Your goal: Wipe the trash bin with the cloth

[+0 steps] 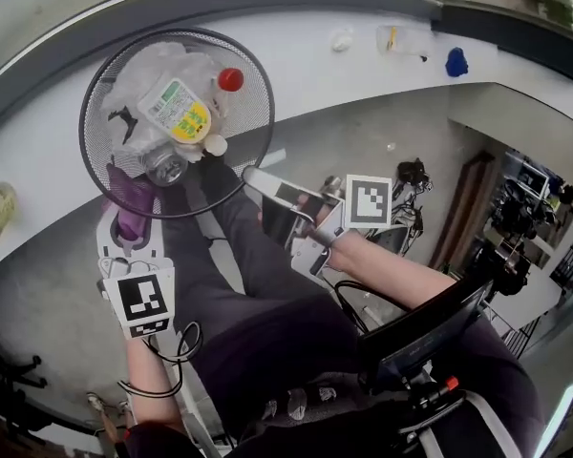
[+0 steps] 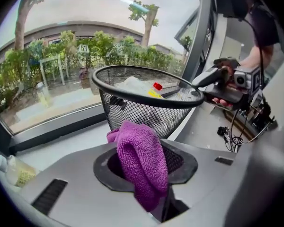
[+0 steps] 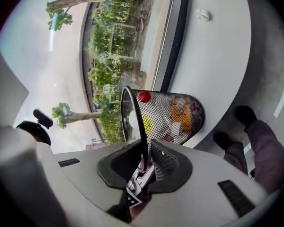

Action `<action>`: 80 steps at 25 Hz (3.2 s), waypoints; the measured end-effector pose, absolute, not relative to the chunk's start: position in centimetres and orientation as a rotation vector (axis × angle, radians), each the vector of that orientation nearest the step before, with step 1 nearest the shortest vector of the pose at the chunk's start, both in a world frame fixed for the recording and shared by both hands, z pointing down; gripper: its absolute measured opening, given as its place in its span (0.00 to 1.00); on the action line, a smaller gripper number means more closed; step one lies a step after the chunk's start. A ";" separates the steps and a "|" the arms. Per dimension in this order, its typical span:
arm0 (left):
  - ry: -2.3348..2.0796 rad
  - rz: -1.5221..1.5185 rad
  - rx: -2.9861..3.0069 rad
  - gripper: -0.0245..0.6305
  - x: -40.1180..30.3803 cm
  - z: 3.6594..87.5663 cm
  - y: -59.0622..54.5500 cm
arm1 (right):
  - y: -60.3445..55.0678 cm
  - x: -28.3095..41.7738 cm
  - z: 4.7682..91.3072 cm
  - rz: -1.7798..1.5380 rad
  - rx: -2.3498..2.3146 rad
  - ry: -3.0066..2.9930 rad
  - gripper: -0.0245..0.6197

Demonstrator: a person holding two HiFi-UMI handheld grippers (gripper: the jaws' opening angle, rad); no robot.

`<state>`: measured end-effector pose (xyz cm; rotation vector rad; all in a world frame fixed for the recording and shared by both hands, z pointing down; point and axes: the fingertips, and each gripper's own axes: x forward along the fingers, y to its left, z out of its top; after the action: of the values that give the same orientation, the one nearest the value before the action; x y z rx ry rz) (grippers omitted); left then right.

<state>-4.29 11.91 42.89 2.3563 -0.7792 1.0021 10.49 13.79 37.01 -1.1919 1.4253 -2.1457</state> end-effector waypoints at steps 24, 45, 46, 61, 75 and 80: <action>-1.011 1.164 2.458 0.22 -9.5 41.6 2.4 | 2.9 12.4 36.7 -1.990 -1.378 2.307 0.19; -0.885 0.954 2.280 0.22 -3.6 43.7 9.7 | 10.6 12.6 36.3 -2.105 -1.393 1.831 0.37; -0.907 0.952 2.279 0.22 -4.2 43.7 9.0 | 9.9 13.4 35.6 -2.057 -1.419 1.944 0.38; -0.999 1.123 2.423 0.22 -7.4 43.1 3.7 | -0.1 13.9 36.9 -1.891 -1.370 2.454 0.18; -0.751 0.919 2.377 0.22 -2.1 40.3 12.7 | 11.0 9.6 37.4 -2.215 -1.228 1.571 0.18; -0.841 0.918 2.354 0.22 -4.0 40.7 10.5 | 9.9 9.9 36.8 -2.150 -1.315 1.954 0.22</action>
<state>-3.95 10.46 40.72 2.3540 -0.8411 0.9179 9.94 9.88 36.85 -1.3152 1.9538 -2.1503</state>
